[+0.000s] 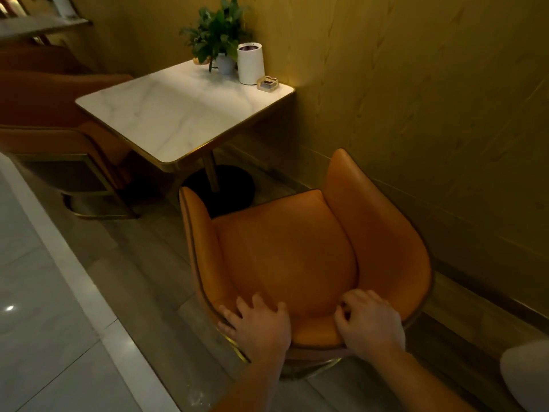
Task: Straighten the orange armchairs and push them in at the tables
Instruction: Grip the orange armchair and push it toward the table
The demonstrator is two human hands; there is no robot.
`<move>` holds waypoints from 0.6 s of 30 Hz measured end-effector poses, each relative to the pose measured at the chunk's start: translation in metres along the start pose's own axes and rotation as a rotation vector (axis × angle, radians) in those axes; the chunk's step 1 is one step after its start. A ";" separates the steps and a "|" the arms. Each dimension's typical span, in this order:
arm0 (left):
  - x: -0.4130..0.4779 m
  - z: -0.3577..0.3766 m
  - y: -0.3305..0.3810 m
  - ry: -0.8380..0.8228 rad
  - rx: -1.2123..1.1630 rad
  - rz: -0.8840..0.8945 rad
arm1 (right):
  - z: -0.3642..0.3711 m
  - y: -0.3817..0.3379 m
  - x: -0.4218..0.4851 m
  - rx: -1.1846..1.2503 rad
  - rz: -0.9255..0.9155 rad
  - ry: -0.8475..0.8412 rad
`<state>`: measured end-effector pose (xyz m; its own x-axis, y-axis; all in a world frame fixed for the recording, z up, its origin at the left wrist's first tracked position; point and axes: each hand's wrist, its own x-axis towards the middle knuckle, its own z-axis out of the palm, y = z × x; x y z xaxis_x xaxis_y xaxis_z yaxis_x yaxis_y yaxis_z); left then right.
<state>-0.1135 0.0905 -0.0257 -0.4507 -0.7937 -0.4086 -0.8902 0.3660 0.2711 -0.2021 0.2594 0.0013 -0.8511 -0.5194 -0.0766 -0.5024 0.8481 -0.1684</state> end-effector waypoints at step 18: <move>0.027 0.013 0.102 0.001 -0.015 -0.110 | -0.018 0.067 0.106 -0.036 -0.100 -0.039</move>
<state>-0.2179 0.1125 -0.0206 -0.3506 -0.8290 -0.4357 -0.9331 0.2695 0.2380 -0.3290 0.2635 -0.0001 -0.7902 -0.6047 -0.0996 -0.5902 0.7947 -0.1418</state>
